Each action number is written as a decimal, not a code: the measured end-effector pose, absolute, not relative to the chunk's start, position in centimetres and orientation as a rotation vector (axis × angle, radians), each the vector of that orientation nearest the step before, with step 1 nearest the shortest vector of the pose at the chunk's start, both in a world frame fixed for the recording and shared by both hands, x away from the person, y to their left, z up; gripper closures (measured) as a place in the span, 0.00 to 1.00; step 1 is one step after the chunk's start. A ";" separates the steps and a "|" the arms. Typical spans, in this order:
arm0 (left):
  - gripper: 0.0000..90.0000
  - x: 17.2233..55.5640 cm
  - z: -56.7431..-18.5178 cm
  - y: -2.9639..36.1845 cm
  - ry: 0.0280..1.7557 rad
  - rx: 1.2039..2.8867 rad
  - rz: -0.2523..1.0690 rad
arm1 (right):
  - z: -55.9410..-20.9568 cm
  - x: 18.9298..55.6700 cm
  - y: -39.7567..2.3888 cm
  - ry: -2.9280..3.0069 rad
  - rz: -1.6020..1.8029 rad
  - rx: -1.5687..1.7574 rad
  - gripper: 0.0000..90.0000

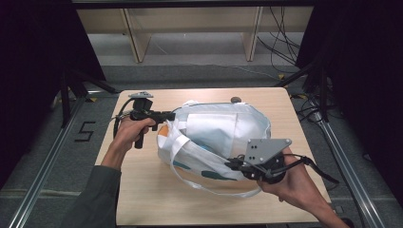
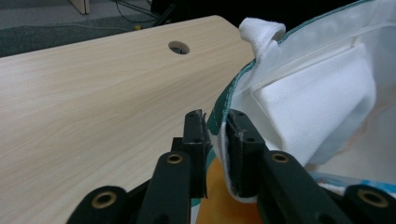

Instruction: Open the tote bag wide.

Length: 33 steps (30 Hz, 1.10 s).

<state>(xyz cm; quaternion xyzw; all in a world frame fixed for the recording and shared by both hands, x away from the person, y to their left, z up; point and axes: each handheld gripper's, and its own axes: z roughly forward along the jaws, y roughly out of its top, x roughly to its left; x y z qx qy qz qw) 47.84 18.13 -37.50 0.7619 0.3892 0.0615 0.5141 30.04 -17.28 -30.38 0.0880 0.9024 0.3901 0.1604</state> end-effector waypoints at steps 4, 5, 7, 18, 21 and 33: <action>0.72 46.1 -35.8 19.3 0.925 1.814 0.250 | -29.8 32.1 -17.9 2.531 1.080 0.313 0.99; 0.69 45.7 -35.4 19.7 0.923 1.793 0.252 | -29.6 32.8 -18.0 2.519 1.073 0.337 0.99; 0.66 44.8 -34.4 20.6 0.919 1.745 0.261 | -29.3 34.1 -18.2 2.504 1.082 0.366 0.99; 0.35 39.1 -37.9 22.9 0.866 1.792 0.302 | -27.9 37.6 -18.3 2.453 1.118 0.446 0.99; 0.29 39.4 -40.2 22.0 0.885 1.850 0.290 | -27.6 38.1 -18.2 2.453 1.122 0.465 0.99; 0.34 42.6 -45.8 19.9 0.836 1.962 0.172 | -27.2 39.4 -18.6 2.460 1.142 0.465 0.99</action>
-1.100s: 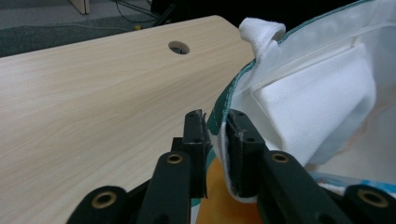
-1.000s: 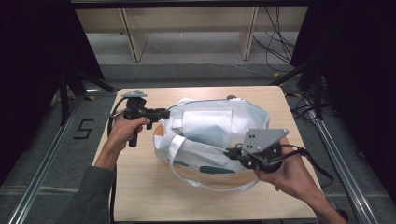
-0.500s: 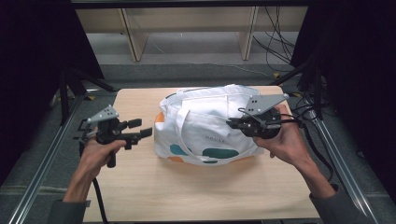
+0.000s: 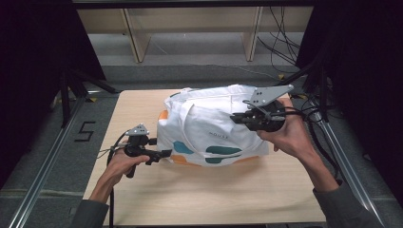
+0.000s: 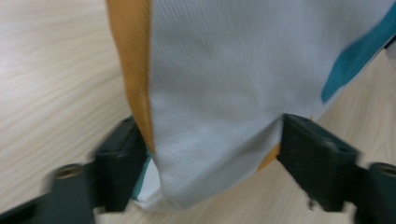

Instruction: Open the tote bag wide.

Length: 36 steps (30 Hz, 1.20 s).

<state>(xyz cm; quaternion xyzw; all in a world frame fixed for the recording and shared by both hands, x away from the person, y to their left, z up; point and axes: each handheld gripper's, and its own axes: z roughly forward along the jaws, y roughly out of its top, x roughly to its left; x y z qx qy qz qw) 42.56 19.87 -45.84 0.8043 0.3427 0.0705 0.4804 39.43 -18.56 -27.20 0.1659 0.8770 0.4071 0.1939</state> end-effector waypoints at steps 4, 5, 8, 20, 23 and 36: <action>0.83 42.4 -45.5 20.2 0.823 1.935 0.240 | -27.1 39.7 -18.6 2.458 1.162 0.466 0.99; 0.89 42.2 -45.2 20.1 0.818 1.931 0.257 | -26.9 39.7 -18.6 2.466 1.164 0.478 0.99; 0.95 41.5 -43.7 19.5 0.780 1.950 0.278 | -26.2 39.9 -18.7 2.448 1.163 0.480 0.99; 0.95 41.4 -40.9 18.1 0.759 1.869 0.236 | -22.1 42.0 -18.3 2.364 1.162 0.494 0.99; 0.95 41.7 -42.9 18.2 0.799 1.884 0.200 | -23.4 42.1 -17.4 2.389 1.159 0.490 0.99; 0.78 39.7 -46.1 17.6 0.822 2.082 0.214 | -29.5 37.1 -16.3 2.522 1.161 0.359 0.99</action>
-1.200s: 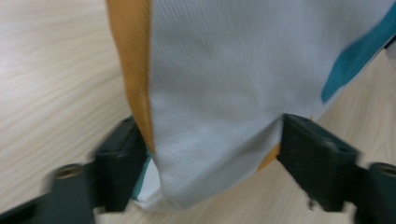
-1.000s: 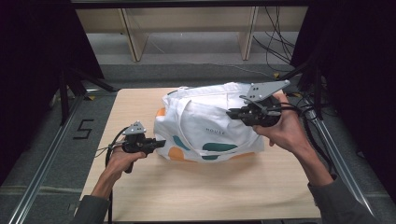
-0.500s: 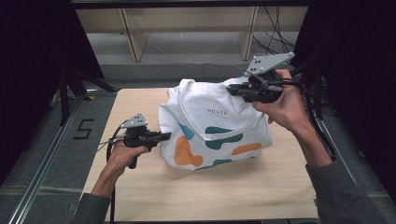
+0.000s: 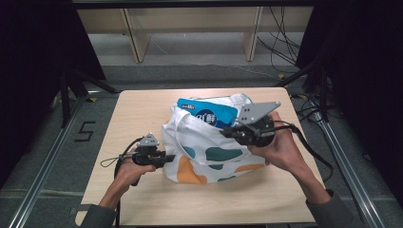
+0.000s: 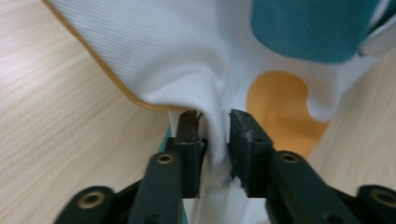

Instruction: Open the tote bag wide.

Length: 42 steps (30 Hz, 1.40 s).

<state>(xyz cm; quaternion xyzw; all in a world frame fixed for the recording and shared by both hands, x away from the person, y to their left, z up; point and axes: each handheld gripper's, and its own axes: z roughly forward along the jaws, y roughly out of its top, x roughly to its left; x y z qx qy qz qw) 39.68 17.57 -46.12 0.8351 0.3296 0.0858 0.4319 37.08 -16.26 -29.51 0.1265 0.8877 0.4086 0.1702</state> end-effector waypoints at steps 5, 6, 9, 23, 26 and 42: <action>0.60 39.0 -44.0 20.0 0.874 1.990 0.266 | -32.8 36.3 -15.9 2.608 1.125 0.356 0.99; 0.58 39.2 -43.0 20.9 0.896 1.929 0.274 | -33.4 36.1 -15.8 2.622 1.126 0.349 0.99; 0.55 39.6 -41.0 21.8 0.930 1.832 0.283 | -35.1 35.7 -15.4 2.668 1.098 0.358 0.99; 0.42 39.8 -37.9 19.1 0.777 1.822 0.268 | -38.0 34.7 -14.7 2.712 1.101 0.356 0.99; 0.45 40.0 -37.7 18.3 0.759 1.908 0.327 | -38.1 34.4 -14.5 2.716 1.102 0.373 0.99; 0.95 39.5 -39.9 16.9 0.729 2.018 0.400 | -39.8 33.9 -14.6 2.731 1.161 0.380 0.98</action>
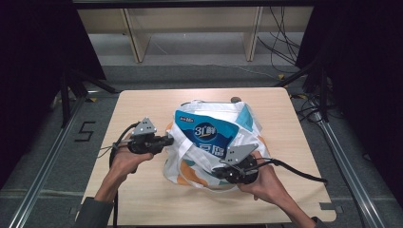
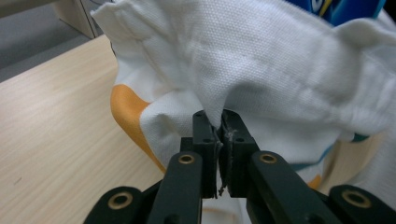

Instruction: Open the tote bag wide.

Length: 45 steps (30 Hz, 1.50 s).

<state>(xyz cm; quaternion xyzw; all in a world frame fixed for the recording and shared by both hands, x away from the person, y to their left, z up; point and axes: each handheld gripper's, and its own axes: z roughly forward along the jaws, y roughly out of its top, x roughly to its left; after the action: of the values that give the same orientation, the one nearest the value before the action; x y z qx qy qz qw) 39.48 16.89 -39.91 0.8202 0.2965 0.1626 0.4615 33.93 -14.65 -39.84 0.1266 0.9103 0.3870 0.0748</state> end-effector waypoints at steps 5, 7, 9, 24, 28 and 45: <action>0.98 39.4 -42.5 17.0 0.734 2.053 0.389 | -40.5 33.7 -14.7 2.720 1.191 0.401 0.94; 0.98 39.4 -43.7 17.0 0.780 2.027 0.350 | -40.4 33.5 -14.7 2.718 1.223 0.405 0.89; 0.98 39.3 -44.7 16.9 0.773 2.053 0.336 | -40.1 33.5 -14.9 2.703 1.245 0.405 0.87; 0.98 38.2 -45.2 16.8 0.747 2.091 0.358 | -31.7 36.3 -22.4 2.259 1.292 0.703 0.78; 0.98 38.1 -45.2 16.9 0.730 2.094 0.370 | -31.9 40.4 -22.9 2.280 1.202 0.819 0.69; 0.97 38.1 -45.4 16.9 0.718 2.080 0.363 | -37.9 44.6 -21.6 2.599 1.023 0.774 0.98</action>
<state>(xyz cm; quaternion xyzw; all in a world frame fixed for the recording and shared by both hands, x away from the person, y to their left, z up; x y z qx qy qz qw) 38.06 16.91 -45.36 0.8375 0.2889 0.1462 0.4402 44.60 -21.57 -37.95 0.2651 0.8902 0.3502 0.1211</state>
